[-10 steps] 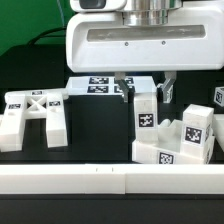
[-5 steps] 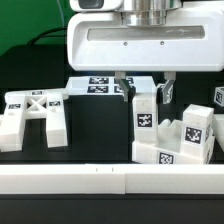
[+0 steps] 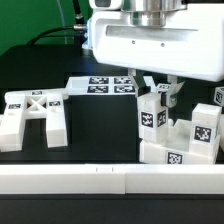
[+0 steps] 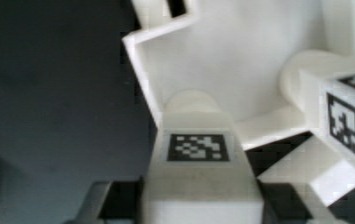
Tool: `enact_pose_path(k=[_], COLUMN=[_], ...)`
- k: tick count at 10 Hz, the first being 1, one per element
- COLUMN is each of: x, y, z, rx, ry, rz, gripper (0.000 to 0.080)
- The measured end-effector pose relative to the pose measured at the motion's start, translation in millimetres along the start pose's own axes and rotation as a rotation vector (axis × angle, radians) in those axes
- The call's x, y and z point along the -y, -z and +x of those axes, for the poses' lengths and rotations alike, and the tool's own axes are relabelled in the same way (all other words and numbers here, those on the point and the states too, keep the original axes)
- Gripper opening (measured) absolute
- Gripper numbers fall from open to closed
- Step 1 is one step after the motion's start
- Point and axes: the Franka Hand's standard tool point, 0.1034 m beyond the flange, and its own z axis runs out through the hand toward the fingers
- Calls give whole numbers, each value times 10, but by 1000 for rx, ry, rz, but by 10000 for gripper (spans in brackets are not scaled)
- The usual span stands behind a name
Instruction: Assemble chair
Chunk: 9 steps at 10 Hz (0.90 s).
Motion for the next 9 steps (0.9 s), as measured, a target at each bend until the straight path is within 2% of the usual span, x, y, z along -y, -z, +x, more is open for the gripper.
enact_pose_path(k=[3, 5, 7, 8, 9], x=[21, 34, 33, 24, 28], y=[-2, -4, -5, -4, 3], z=[-15, -29, -29, -17, -10], rx=[7, 8, 8, 6, 5], ry=[-273, -326, -307, -210, -169], rz=[10, 11, 11, 11, 12], gripper=[291, 291, 537, 614, 614])
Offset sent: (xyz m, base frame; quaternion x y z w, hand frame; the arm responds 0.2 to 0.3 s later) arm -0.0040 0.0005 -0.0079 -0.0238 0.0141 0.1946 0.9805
